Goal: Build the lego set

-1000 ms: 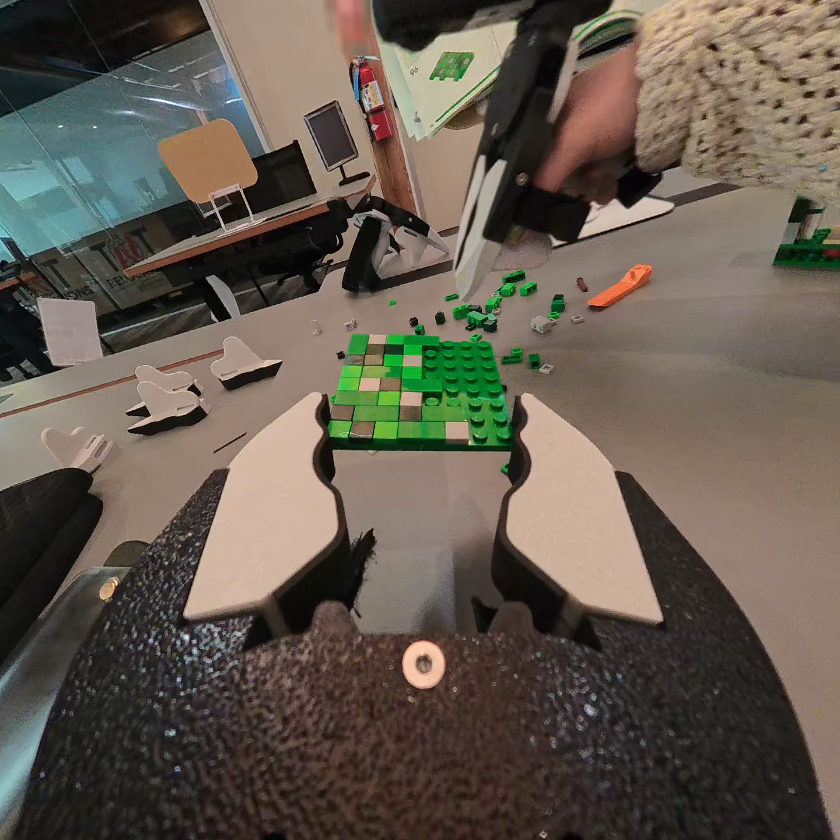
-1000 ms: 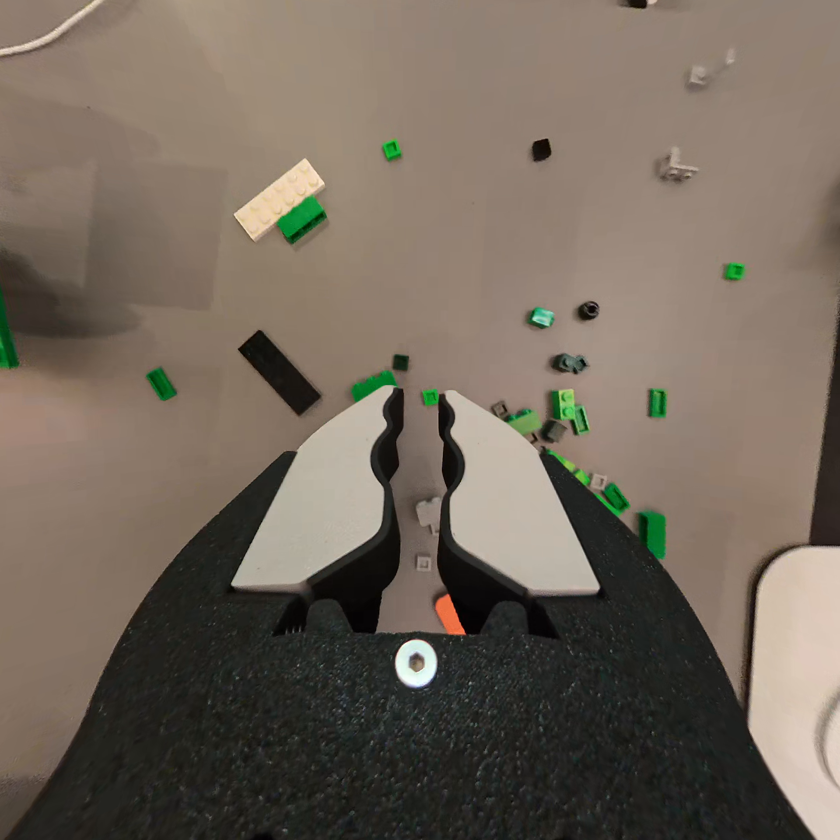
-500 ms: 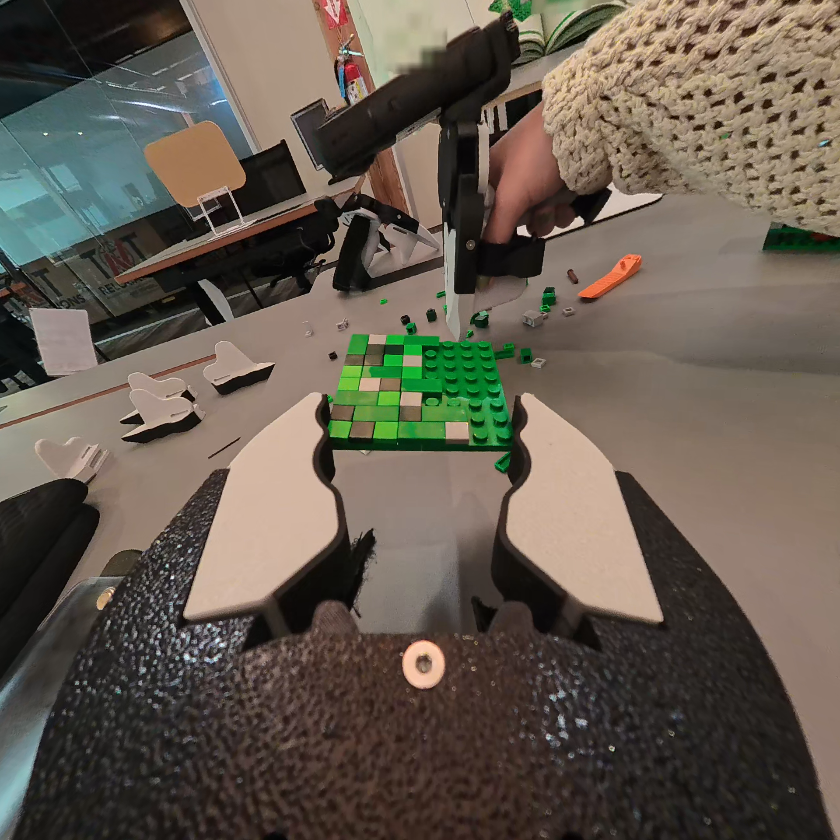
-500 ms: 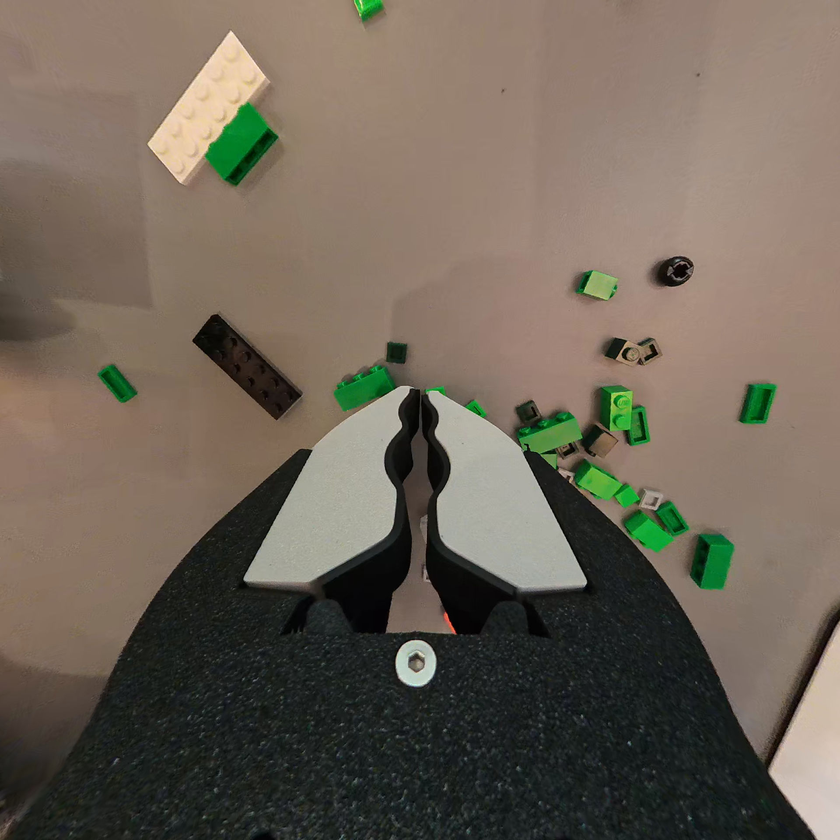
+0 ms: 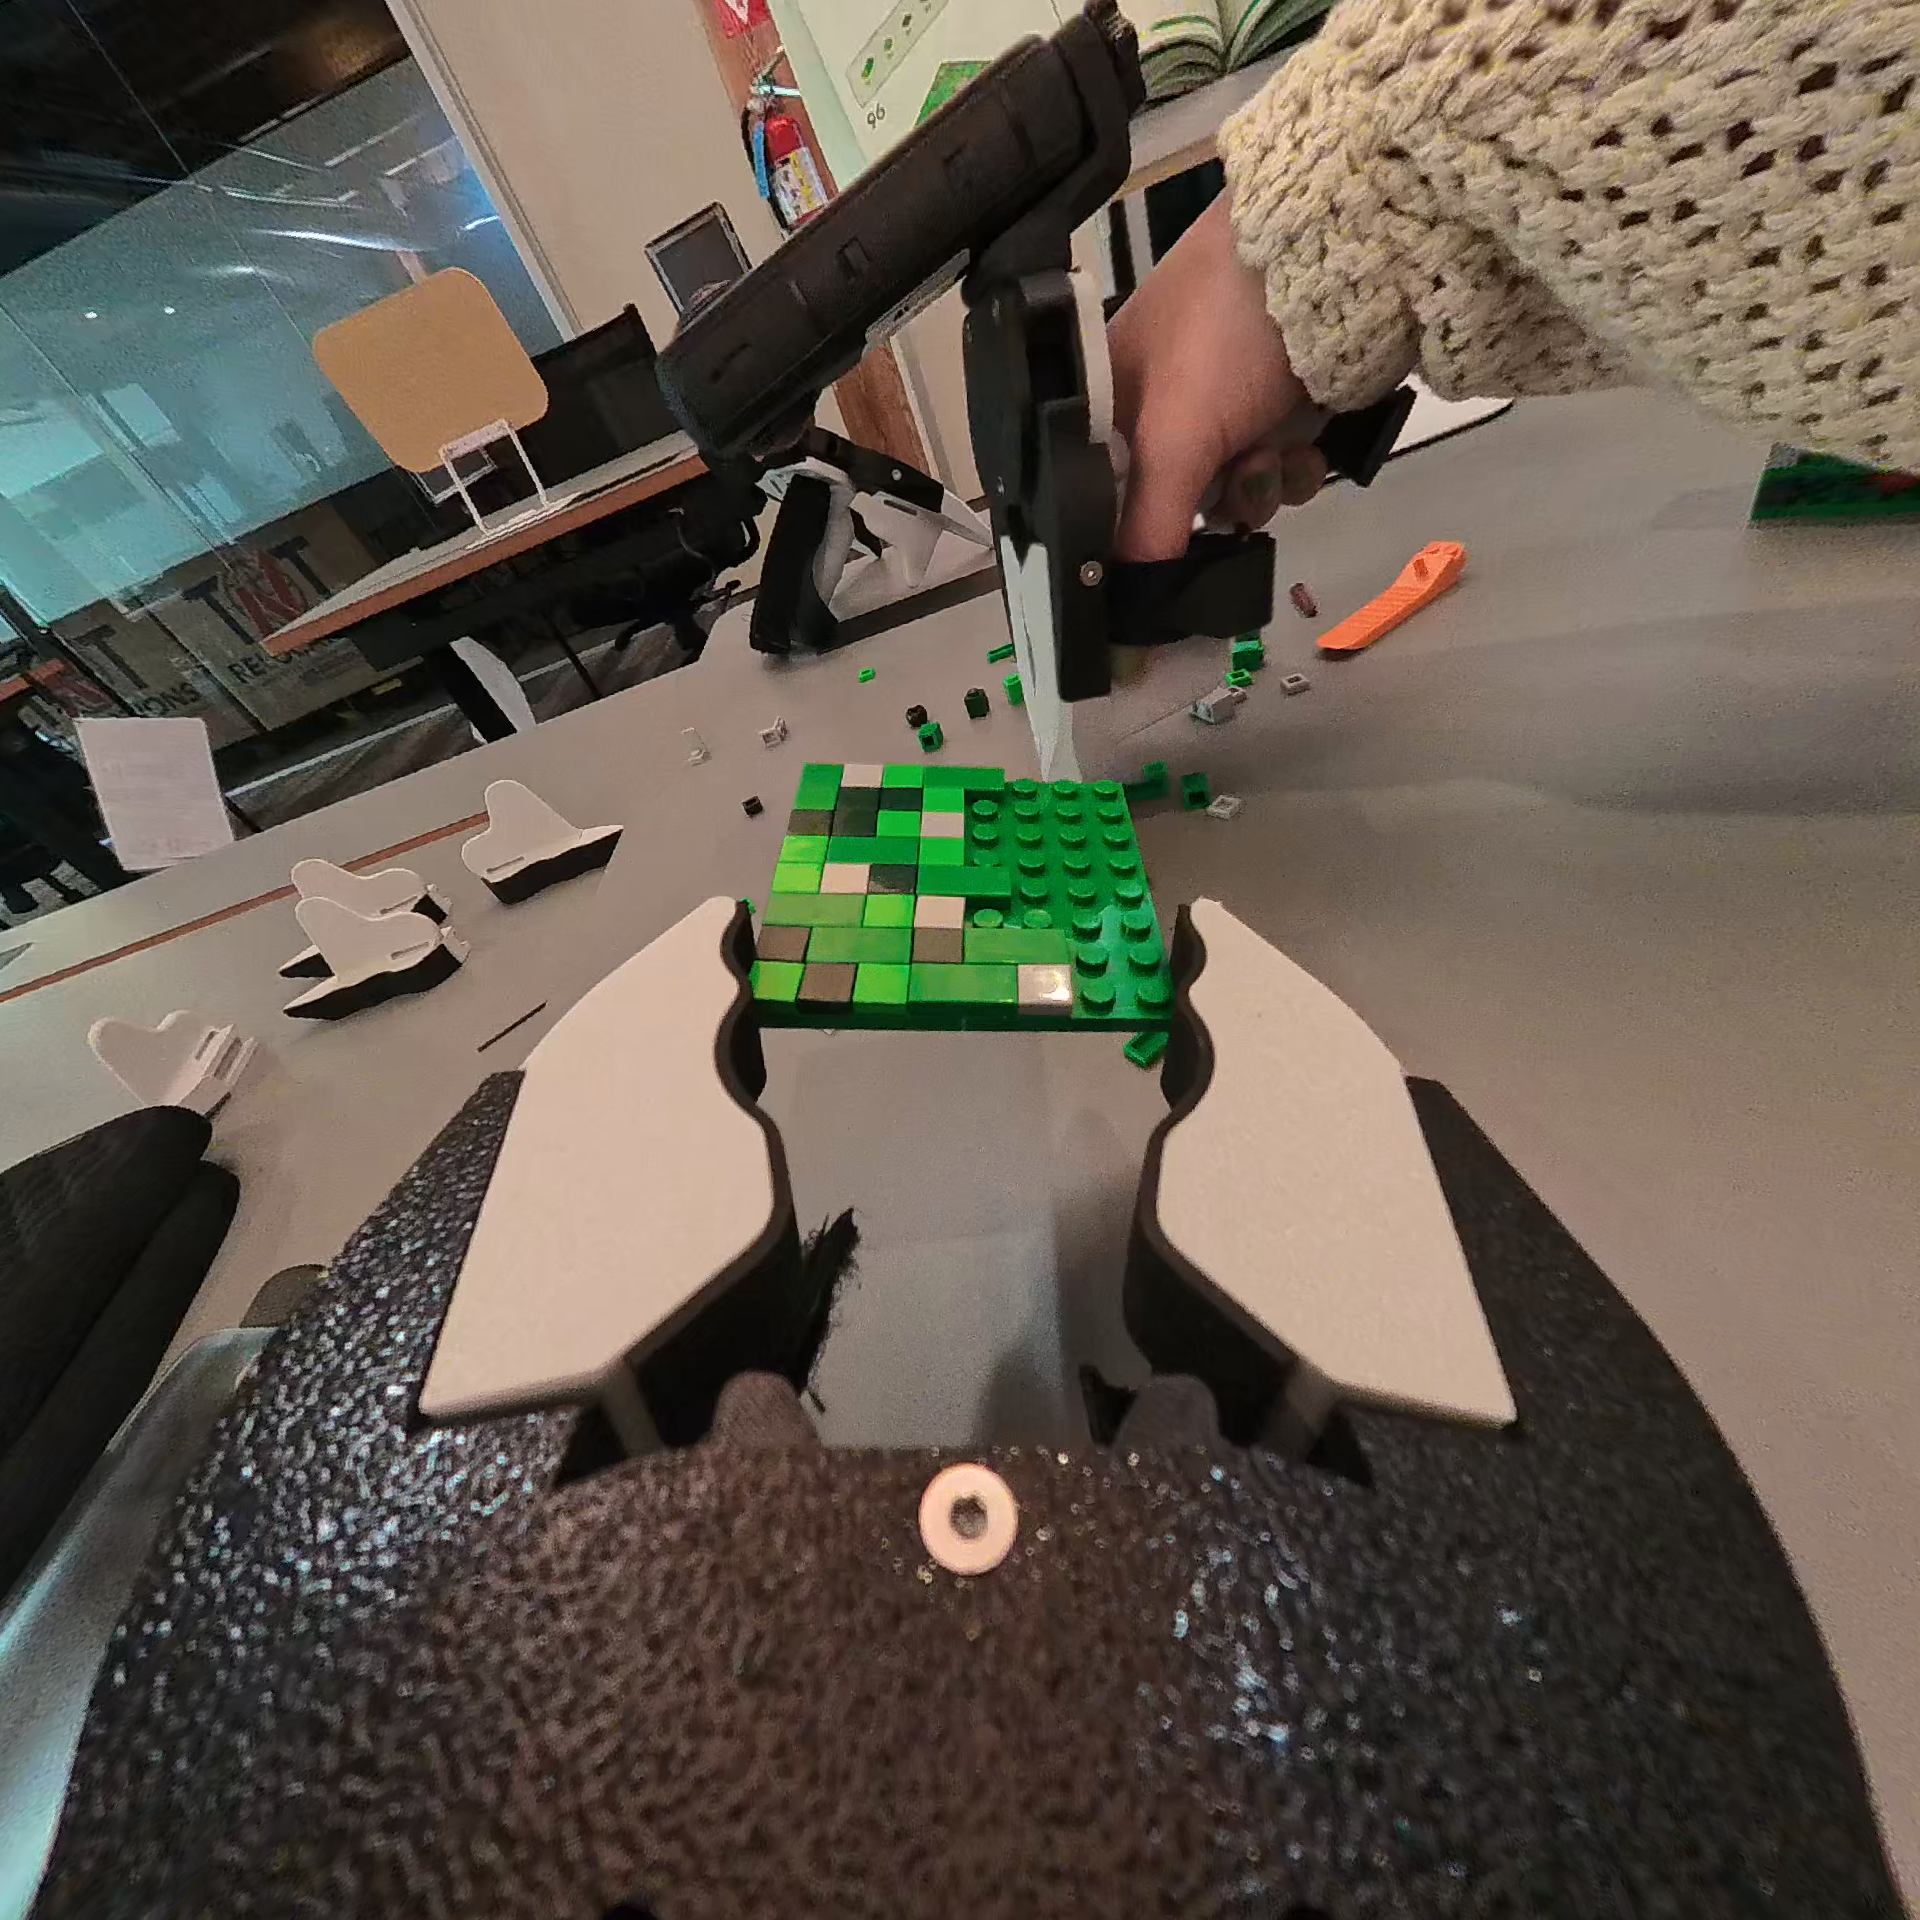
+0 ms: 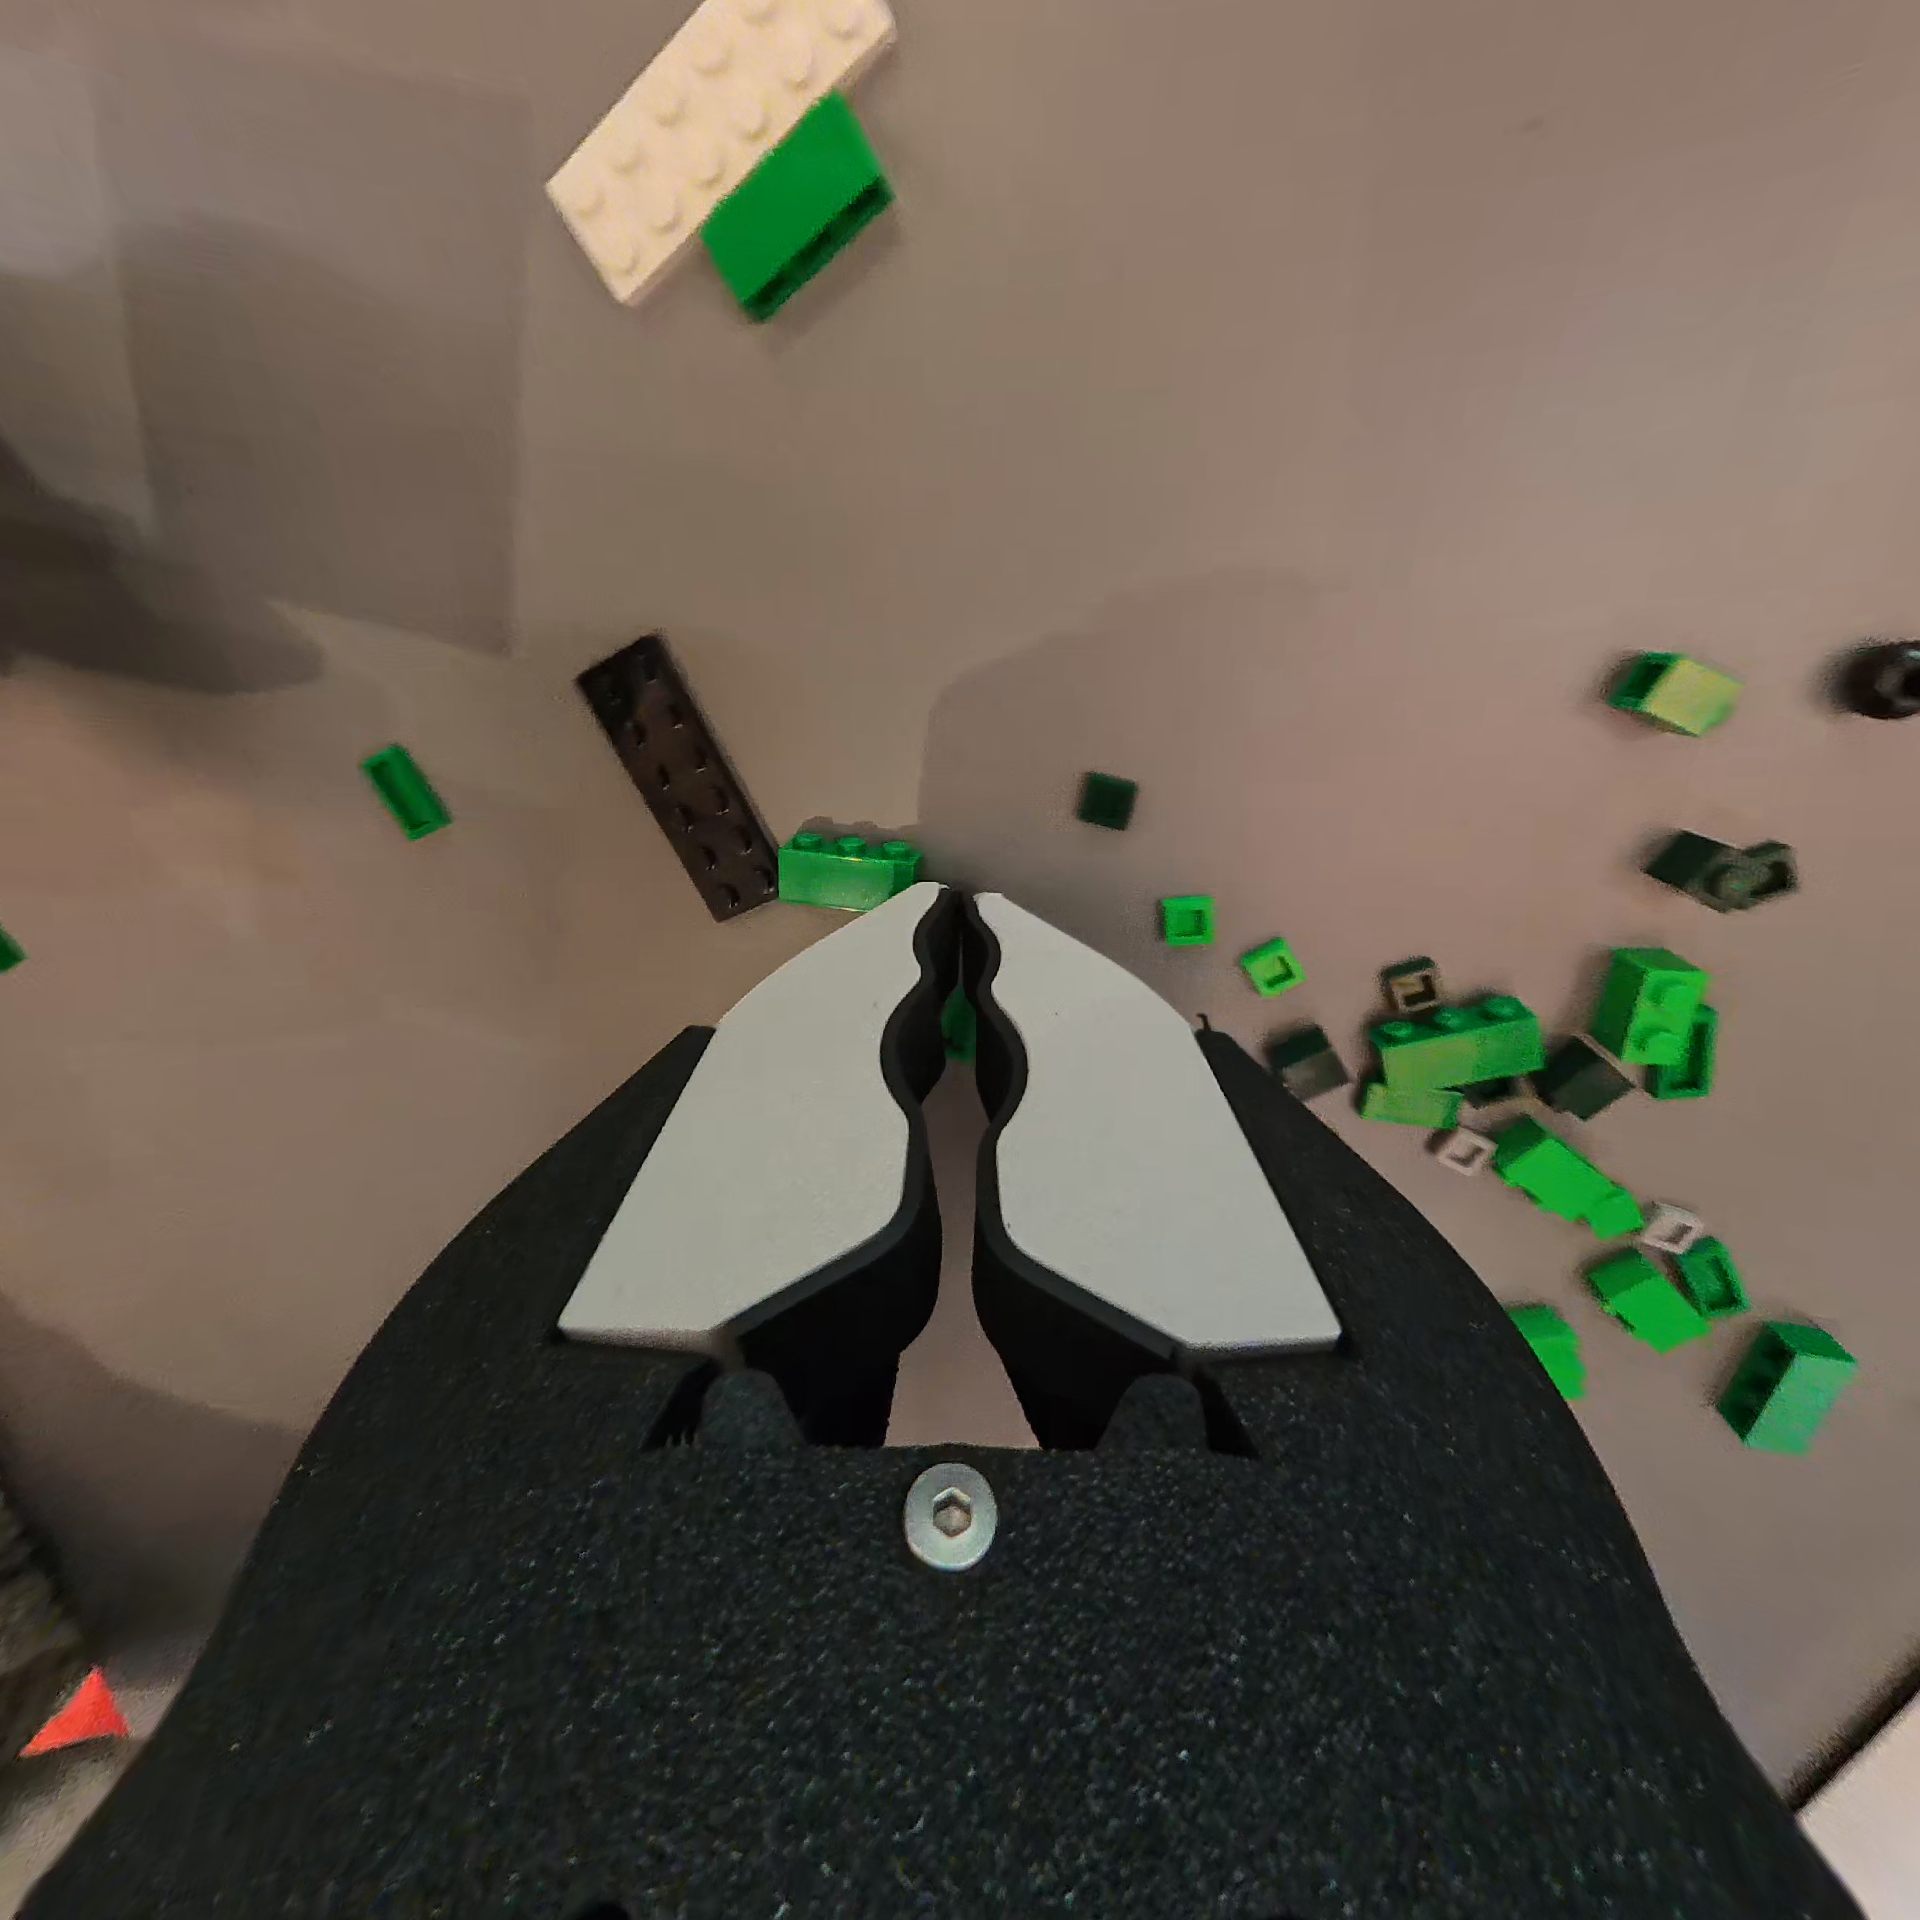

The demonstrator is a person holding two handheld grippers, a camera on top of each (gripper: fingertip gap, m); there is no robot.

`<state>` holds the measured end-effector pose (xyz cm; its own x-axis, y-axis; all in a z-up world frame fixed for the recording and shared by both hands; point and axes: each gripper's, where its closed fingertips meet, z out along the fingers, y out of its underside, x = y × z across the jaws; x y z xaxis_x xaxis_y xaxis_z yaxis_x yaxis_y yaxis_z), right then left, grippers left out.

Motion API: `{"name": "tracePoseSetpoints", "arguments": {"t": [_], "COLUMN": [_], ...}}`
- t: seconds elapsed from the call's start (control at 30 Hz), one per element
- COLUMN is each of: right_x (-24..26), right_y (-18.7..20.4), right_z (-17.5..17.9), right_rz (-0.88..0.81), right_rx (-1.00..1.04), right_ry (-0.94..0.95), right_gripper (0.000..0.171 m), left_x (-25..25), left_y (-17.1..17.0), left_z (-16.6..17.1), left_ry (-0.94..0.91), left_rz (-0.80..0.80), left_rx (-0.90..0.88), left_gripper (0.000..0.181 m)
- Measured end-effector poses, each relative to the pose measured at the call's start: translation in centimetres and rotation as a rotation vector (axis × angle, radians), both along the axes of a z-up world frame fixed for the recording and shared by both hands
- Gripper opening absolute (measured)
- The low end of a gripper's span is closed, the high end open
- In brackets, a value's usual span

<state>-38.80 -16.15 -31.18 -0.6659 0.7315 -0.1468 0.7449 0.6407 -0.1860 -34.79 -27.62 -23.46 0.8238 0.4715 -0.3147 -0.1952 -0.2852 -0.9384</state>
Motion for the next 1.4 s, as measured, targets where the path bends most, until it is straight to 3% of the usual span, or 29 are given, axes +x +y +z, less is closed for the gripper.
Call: {"name": "tracePoseSetpoints", "arguments": {"t": [0.23,0.57,0.83,1.23,1.4], "right_x": [0.7,-3.0,-3.0,-3.7,-3.3], "right_y": [-0.7,1.8,1.5,0.8,0.8], "right_z": [1.2,4.8,1.6,0.0,0.0], "right_rz": [0.054,-0.113,-0.156,-0.121,-0.094], "right_rx": [-0.009,-0.107,-0.035,0.078,0.076], "right_ry": [0.036,0.213,0.073,0.026,0.033], "right_gripper": [0.0,0.01,0.024,0.02,0.008], "left_x": [0.0,0.0,0.1,0.1,0.1], "left_y": [0.0,0.0,0.2,0.2,0.2], "left_z": [0.0,-0.1,-0.4,-0.4,-0.5], "left_ry": [0.001,0.009,0.018,0.024,0.025], "left_rz": [0.005,0.009,0.008,0.009,0.012], "left_rx": [0.001,-0.01,-0.034,-0.043,-0.052], "left_gripper": [0.075,0.075,0.075,0.075,0.075]}}
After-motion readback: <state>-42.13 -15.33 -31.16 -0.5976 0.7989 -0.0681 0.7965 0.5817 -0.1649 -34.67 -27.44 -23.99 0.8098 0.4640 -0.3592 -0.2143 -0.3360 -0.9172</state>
